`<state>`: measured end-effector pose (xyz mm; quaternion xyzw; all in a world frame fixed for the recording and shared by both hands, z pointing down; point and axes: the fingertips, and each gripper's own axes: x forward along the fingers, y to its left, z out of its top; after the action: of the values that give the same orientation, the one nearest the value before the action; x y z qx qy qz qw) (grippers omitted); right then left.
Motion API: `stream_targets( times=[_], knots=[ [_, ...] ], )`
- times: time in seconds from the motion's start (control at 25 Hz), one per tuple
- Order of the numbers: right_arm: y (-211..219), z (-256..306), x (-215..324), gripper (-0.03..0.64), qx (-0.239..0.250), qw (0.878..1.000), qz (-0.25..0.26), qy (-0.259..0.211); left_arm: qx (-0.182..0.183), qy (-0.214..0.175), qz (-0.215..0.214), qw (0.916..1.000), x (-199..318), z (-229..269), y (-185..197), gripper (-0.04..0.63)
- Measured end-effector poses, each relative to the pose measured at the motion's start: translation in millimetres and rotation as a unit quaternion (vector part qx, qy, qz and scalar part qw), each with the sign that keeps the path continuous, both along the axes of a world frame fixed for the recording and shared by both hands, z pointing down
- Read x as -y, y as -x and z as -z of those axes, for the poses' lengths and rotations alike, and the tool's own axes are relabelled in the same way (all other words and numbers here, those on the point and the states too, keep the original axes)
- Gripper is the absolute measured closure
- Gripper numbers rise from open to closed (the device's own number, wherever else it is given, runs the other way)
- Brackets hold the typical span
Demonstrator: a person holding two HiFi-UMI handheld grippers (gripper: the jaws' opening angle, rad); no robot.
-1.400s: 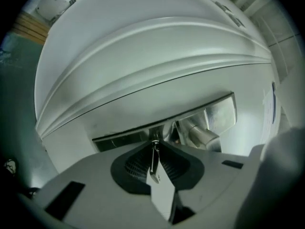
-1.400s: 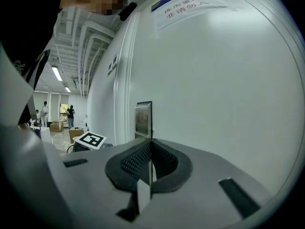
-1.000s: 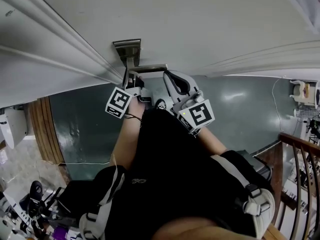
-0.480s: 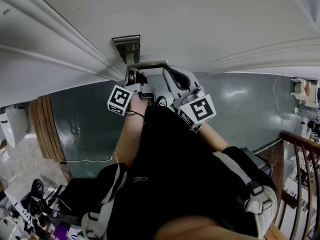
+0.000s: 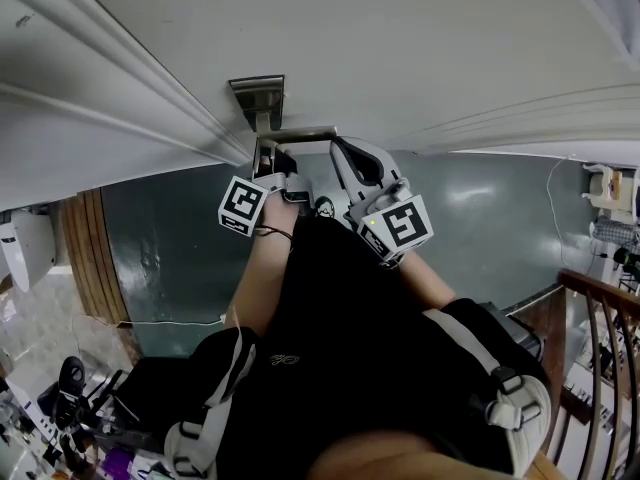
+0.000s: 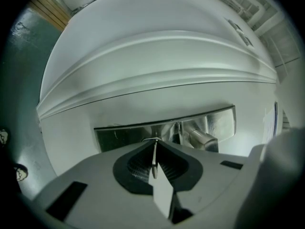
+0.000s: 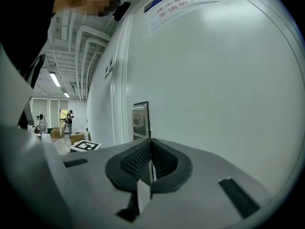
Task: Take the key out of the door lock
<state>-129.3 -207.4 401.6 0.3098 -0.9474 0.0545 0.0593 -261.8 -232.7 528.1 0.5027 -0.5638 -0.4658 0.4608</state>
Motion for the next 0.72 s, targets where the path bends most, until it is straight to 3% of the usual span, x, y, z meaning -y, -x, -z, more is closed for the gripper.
stream_targets(
  times=[0.12, 0.72],
  knots=[
    [-2.1, -0.5, 2.1, 0.609, 0.000, 1.000, -0.004, 0.001, -0.019, -0.015, 0.003, 0.9997, -2.4, -1.6, -0.1, 0.557],
    [-12.9, -3.8, 6.2, 0.609, 0.006, 1.000, -0.013, 0.008, -0.011, -0.023, 0.022, 0.9994, 1.9, -0.7, -0.1, 0.561]
  ],
)
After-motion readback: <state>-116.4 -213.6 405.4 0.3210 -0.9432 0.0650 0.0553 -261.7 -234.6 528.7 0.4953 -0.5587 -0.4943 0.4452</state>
